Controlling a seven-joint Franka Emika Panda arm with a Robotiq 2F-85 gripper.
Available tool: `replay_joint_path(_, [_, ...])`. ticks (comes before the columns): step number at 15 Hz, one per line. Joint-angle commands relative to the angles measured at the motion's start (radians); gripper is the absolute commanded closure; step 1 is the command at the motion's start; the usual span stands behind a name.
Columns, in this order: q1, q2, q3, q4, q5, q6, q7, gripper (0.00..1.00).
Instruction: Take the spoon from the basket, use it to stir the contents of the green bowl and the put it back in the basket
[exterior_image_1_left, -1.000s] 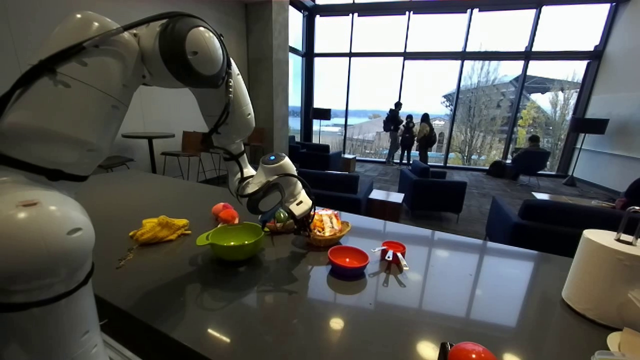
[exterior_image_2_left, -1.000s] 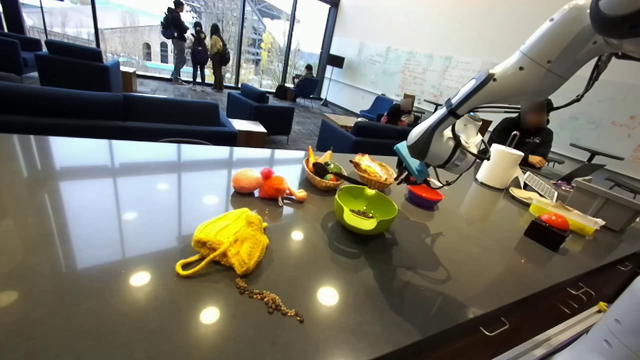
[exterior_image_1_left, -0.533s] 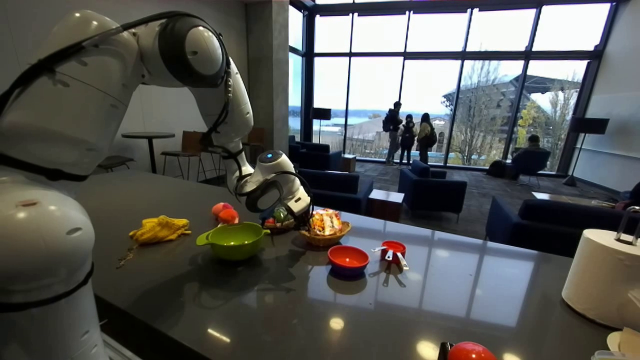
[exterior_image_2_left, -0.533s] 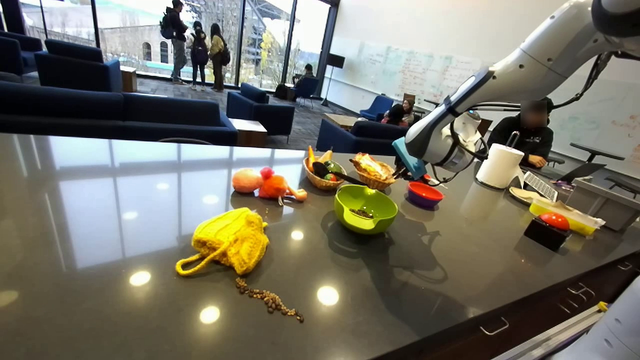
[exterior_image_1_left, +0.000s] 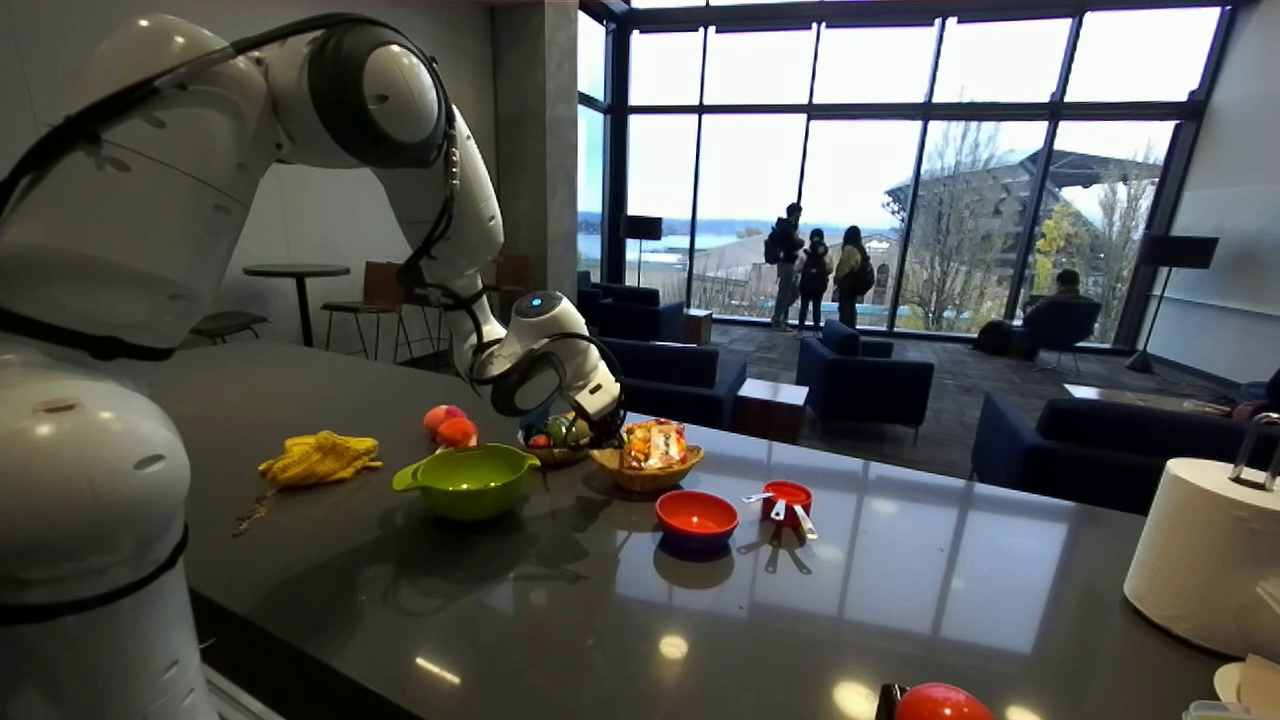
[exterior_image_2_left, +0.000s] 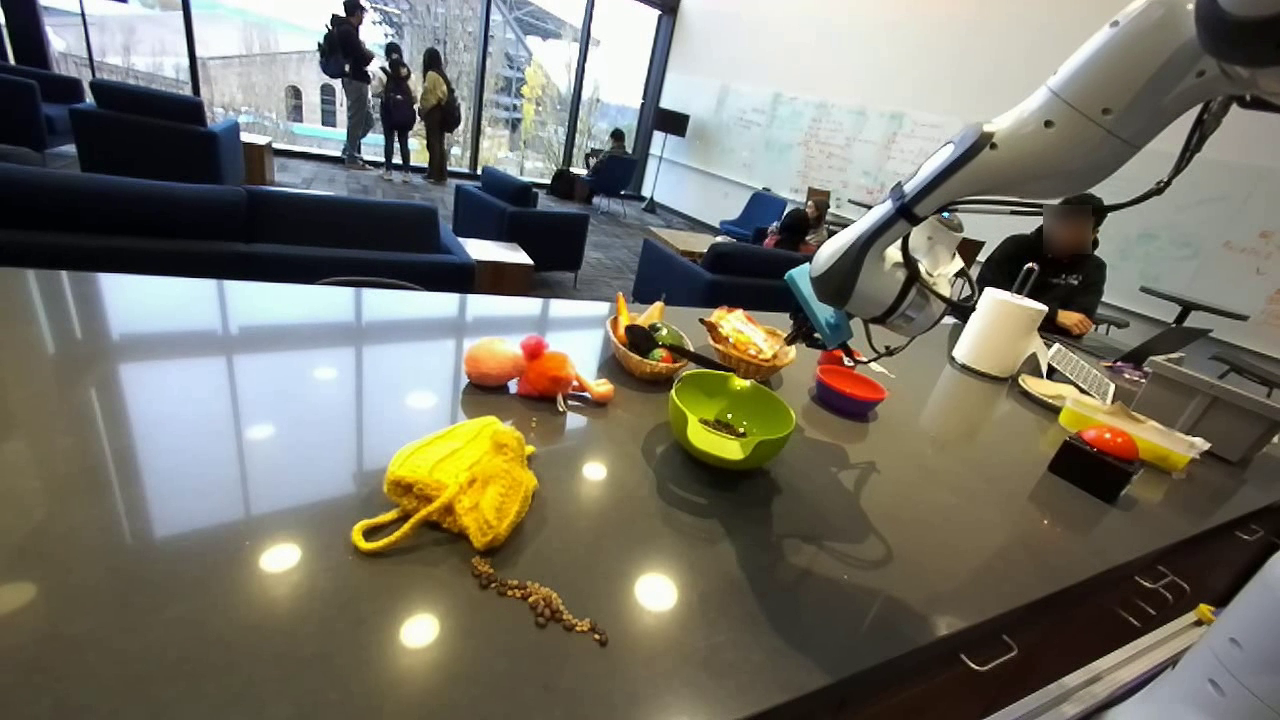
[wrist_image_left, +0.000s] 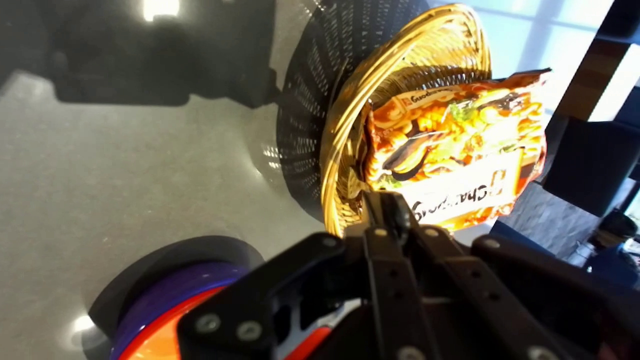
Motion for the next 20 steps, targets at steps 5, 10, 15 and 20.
replay_joint_path(5, [0.052, -0.099, -0.053, -0.053, 0.030, -0.027, -0.044, 0.99])
replay_joint_path(10, [0.091, -0.158, -0.100, -0.079, 0.023, -0.102, -0.089, 0.99])
replay_joint_path(15, [0.216, -0.207, -0.259, -0.117, -0.050, -0.235, -0.044, 0.99])
replay_joint_path(20, [0.391, -0.242, -0.471, -0.130, -0.212, -0.309, 0.031, 0.99])
